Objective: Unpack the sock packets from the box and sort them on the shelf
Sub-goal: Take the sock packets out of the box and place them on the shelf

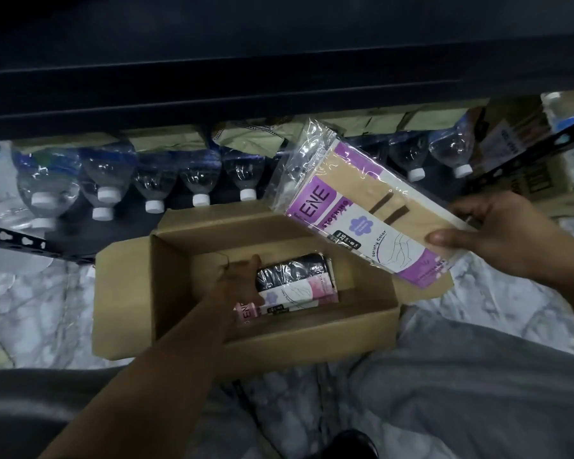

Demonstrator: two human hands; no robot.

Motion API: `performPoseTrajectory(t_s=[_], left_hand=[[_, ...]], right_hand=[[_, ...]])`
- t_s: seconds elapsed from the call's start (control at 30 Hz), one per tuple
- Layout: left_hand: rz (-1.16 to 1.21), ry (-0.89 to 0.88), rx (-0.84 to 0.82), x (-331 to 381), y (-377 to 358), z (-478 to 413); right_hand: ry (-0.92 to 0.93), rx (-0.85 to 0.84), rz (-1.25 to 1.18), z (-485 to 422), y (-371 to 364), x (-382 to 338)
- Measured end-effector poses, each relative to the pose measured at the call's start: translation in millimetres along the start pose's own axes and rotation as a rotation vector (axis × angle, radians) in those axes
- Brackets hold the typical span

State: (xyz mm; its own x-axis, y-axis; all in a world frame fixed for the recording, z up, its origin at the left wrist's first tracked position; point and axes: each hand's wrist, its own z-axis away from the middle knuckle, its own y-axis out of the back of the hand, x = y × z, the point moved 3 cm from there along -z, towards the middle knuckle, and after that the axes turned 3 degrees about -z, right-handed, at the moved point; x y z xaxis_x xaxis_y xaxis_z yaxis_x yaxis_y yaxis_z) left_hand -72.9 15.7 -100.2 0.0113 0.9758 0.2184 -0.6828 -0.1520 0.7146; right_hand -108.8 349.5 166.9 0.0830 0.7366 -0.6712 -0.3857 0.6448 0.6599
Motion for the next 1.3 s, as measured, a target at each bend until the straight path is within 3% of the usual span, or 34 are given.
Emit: performPoseTrajectory(t_s=[0.1,0.3,0.5,0.63,0.87,1.3], left_hand=[[0.035,0.019,-0.121,-7,9,6],[0.189,0.093,-0.104,-32,9,17],[0.512,0.040,0.016,-40,5,33],[0.854,0.111,0.122,-37,15,50],[1.204,0.169,0.277,-21,44,76],[1.132,-0.005,0.429,-30,103,166]], right_hand=[[-0.005,0.015,-0.017,3,2,-3],[-0.011,0.033,-0.029,7,3,-12],[0.022,0.024,-0.008,7,2,-17],[0.033,0.020,-0.081,6,1,-18],[0.025,-0.008,-0.146,5,-5,-32],[0.074,-0.087,-0.066,28,-21,-50]])
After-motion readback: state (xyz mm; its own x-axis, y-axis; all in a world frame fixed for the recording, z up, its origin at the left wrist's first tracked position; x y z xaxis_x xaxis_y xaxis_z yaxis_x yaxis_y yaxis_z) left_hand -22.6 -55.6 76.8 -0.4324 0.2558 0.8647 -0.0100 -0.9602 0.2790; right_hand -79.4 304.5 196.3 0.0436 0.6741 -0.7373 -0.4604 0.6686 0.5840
